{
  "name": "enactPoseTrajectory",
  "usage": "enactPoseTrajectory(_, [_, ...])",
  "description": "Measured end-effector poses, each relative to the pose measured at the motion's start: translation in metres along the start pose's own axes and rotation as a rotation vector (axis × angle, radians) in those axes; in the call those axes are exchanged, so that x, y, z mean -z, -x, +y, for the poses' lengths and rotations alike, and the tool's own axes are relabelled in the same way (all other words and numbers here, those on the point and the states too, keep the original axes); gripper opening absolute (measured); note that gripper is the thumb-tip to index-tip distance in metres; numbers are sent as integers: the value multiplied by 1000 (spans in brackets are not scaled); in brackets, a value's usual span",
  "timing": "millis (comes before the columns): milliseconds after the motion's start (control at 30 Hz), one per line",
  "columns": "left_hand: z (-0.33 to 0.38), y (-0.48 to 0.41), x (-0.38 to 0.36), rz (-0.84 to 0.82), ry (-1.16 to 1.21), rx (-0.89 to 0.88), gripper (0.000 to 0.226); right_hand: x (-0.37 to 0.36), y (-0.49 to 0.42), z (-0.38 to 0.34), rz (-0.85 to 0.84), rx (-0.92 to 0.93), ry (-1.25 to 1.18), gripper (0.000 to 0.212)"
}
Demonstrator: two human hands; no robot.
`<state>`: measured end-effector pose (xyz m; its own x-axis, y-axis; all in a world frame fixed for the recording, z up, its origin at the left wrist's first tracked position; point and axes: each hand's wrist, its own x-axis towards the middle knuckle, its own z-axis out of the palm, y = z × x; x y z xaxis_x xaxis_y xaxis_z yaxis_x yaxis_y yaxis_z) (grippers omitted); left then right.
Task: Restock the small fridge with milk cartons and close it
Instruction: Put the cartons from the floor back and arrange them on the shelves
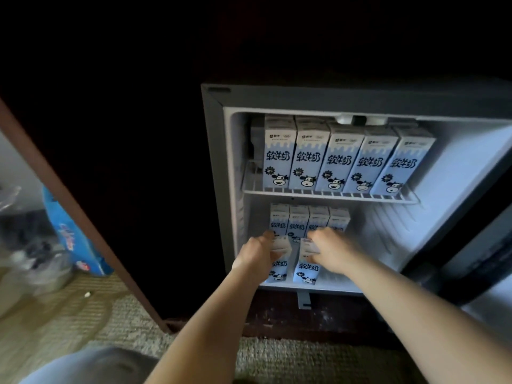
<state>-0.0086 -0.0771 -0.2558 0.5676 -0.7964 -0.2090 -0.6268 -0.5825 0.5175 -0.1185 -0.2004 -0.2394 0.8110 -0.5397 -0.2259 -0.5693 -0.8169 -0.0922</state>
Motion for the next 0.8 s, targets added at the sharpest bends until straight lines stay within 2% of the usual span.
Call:
enactPoseTrajectory(167, [-7,-5,-20,54,-8,29,43,-13,-10,4,7,-10,-11,19])
enactPoseTrajectory(333, [-8,-13,-34,50,-31,26,49,-30,-22,2,35,-7,-44,35])
enactPoseTrajectory(500, [-15,-13,-40,81,29,7,38,-43,-26,3,63,-19,-99,39])
enactPoseTrajectory(600, [-17,-14,-42,118,87,3,40,-49,-26,5,93,-35,-240,44])
enactPoseTrajectory(733, [-21,-17,-49,145,150,40,45,-69,-20,10,126,-177,-584,84])
enactPoseTrajectory(800, [-25,-20,-53,109,170,72,43,-82,-19,11,142,-232,-693,79])
